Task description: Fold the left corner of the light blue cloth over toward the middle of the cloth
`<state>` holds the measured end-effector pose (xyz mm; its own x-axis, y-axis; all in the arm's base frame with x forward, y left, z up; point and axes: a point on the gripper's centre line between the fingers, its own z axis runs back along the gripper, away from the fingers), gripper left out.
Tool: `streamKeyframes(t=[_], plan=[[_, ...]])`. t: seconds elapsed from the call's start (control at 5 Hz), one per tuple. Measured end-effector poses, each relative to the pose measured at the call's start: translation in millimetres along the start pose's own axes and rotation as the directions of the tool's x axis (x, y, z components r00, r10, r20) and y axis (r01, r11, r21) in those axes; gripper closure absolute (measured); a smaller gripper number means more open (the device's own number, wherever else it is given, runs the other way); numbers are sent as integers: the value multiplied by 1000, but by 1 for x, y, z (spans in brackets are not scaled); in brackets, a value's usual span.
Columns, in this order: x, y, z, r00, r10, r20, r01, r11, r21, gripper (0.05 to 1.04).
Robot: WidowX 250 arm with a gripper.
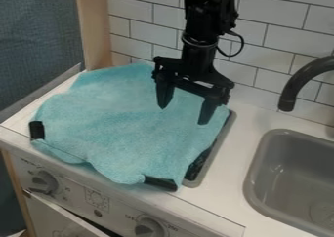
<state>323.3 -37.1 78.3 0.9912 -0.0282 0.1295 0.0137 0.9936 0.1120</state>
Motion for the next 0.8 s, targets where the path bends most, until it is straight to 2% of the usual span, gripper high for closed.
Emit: streamKeyframes(t=[0.4, 0.6, 0.8], plan=[[-20, 12, -14, 997, 25, -75, -24, 1000, 14, 85], [-23, 33, -8, 996, 66, -58, -68, 997, -33, 85], [-25, 66, -12, 990, 122, -69, -126, 990, -57, 85]])
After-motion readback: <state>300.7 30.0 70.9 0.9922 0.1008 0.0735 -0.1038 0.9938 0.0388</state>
